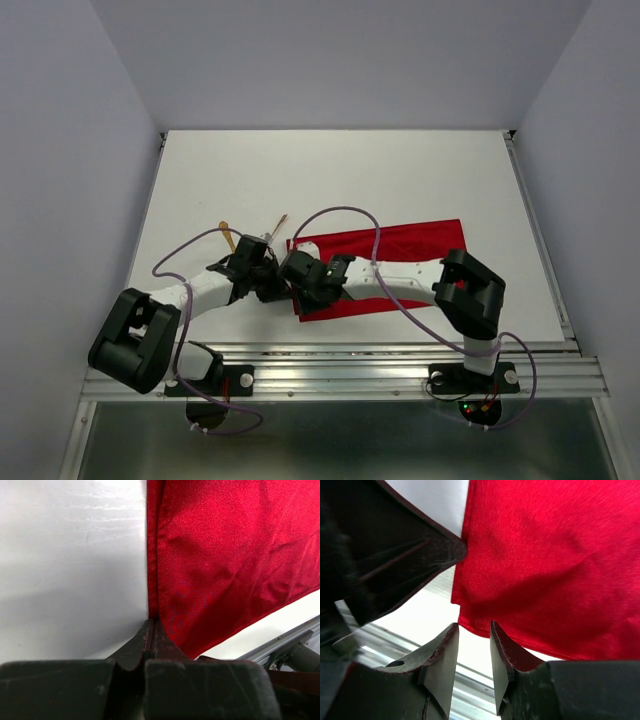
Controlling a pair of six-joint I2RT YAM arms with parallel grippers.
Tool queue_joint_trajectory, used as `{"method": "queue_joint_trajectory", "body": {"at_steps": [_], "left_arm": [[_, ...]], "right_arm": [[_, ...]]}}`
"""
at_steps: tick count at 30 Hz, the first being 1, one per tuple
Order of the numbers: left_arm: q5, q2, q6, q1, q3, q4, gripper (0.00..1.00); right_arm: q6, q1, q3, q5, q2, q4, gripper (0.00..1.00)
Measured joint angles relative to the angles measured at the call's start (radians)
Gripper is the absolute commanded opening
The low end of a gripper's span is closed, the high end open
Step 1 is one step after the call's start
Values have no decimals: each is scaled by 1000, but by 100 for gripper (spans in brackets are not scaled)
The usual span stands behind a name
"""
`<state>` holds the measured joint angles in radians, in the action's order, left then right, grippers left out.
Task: Fold the napkin into a case and place the utensils inside
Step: Smooth out the rectangle-folded napkin at the center of the board.
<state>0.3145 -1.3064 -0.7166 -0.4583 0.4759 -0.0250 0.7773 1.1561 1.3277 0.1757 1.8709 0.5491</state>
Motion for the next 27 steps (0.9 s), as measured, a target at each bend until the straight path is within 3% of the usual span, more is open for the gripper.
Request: {"method": "queue_joint_trajectory", "body": {"at_steps": [14,23,27], "left_arm": [[12,-21,0,0,0,43,0],[11,-21,0,0,0,44,0],[11,-21,0,0,0,43,0]], "right_arm": [[-2,23,24,31,74,23,34],[0,27,83,103,121,50,6],[1,30,84,124,121,53,1]]}}
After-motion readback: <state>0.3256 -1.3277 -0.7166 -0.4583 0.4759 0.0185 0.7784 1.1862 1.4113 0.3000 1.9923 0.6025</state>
